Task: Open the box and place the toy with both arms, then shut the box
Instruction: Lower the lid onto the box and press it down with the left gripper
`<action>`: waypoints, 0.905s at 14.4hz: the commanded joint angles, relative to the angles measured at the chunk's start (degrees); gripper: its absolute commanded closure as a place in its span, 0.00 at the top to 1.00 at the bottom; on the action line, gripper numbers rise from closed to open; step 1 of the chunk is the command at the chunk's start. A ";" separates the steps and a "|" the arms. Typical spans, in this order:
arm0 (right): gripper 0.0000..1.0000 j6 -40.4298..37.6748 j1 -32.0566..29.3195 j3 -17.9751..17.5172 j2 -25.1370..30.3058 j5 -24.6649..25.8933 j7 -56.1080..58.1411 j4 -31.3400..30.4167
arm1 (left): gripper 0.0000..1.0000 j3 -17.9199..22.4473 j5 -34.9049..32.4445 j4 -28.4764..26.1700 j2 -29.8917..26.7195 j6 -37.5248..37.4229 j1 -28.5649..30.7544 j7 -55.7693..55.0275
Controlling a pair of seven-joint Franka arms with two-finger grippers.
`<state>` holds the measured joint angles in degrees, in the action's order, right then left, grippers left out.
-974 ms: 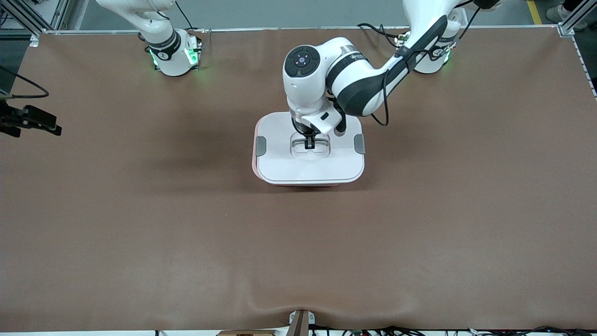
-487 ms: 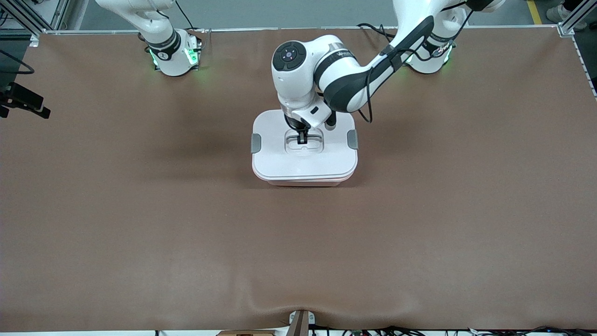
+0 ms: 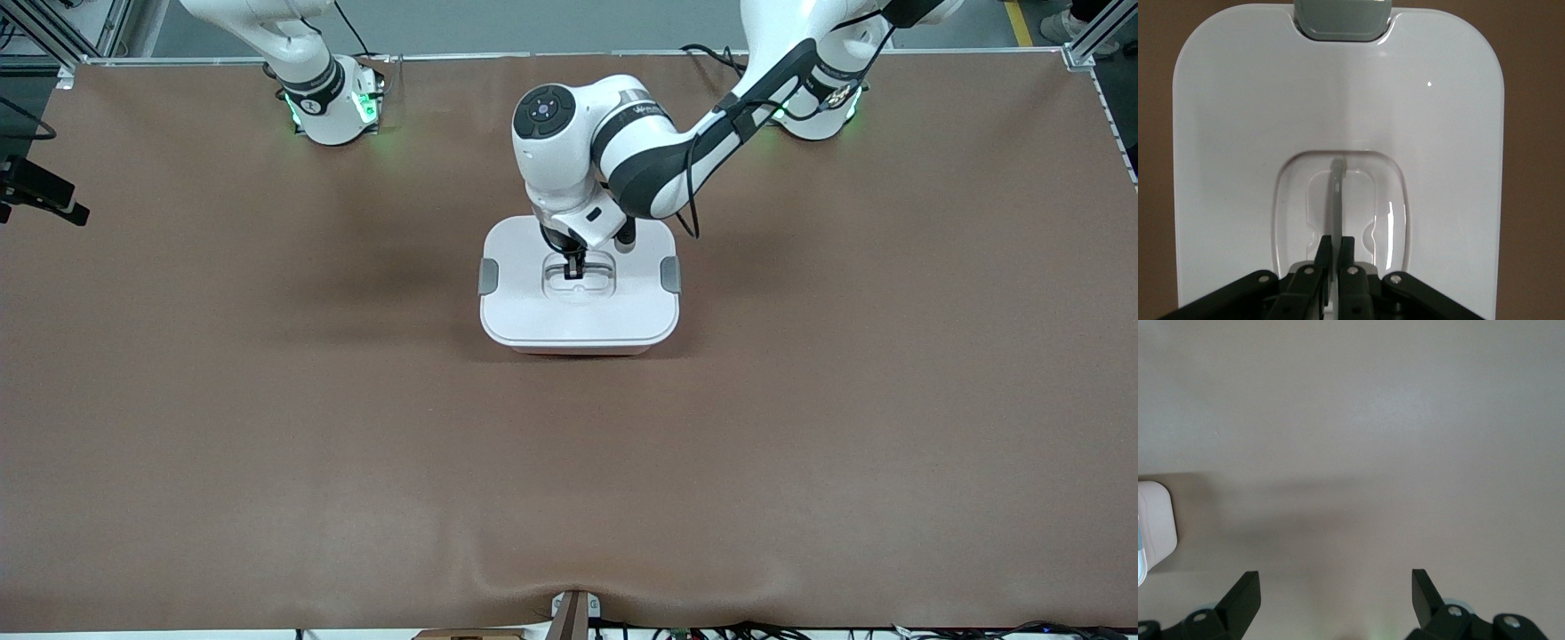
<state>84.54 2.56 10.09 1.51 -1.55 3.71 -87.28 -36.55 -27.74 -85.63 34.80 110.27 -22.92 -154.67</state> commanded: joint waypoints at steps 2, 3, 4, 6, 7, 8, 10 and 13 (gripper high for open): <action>1.00 -0.43 -1.95 -2.61 -1.07 -0.83 0.51 2.64 | 0.00 0.17 -1.62 0.99 0.88 0.03 -0.64 1.21; 1.00 -0.43 -2.38 -3.40 -1.07 -0.83 0.51 2.64 | 0.00 0.17 -1.62 0.99 1.14 0.03 -0.72 1.21; 1.00 -0.43 -2.91 -4.45 -1.07 -0.83 0.51 2.56 | 0.00 0.17 -1.53 0.99 1.14 0.03 -0.72 0.78; 1.00 -0.43 -3.00 -5.60 -1.07 -0.56 0.42 2.55 | 0.00 0.17 -1.27 0.99 1.06 0.03 -1.51 0.60; 1.00 -0.43 -2.91 -5.60 -1.07 -0.48 0.51 2.55 | 0.00 0.17 -1.09 0.82 1.06 -0.05 -1.60 0.34; 1.00 -0.52 -2.91 -5.60 -1.07 -0.47 0.51 2.29 | 0.00 0.17 -1.00 0.82 1.06 -0.05 -1.86 0.25; 1.00 -1.30 -2.74 -5.52 -1.07 -0.47 0.51 1.94 | 0.00 0.17 -1.00 0.56 1.06 -0.14 -1.87 0.33; 1.00 -2.45 -2.21 -5.52 -1.07 -0.47 -0.11 2.03 | 0.01 0.17 -1.00 0.29 0.97 -0.49 -1.51 0.95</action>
<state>82.99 1.11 5.44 0.80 -1.55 3.81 -86.07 -36.34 -27.98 -85.77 35.08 109.97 -23.92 -154.09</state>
